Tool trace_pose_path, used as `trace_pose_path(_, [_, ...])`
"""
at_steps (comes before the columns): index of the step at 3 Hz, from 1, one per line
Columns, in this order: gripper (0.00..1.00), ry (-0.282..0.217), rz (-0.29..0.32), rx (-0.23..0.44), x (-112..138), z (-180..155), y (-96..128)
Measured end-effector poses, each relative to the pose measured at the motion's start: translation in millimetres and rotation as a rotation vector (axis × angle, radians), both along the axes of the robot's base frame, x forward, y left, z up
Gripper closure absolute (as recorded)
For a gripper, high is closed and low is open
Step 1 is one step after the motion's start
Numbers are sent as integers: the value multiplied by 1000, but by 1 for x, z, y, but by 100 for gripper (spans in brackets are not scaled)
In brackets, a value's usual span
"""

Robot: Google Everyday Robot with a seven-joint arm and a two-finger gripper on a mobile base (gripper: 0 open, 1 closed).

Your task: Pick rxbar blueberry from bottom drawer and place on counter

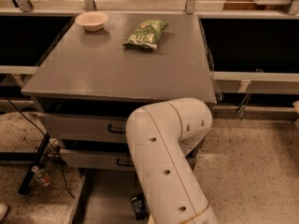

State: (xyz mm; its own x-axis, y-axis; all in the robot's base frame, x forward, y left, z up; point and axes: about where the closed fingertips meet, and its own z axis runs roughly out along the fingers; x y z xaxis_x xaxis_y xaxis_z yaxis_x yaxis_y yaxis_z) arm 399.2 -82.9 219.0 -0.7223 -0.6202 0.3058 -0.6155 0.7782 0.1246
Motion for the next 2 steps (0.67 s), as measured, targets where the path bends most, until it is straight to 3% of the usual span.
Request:
trace_pose_path(1, [0,1,-6,-6,1,-1,1])
trace_pose_path(2, [0,-30,-6,19,1,1,0])
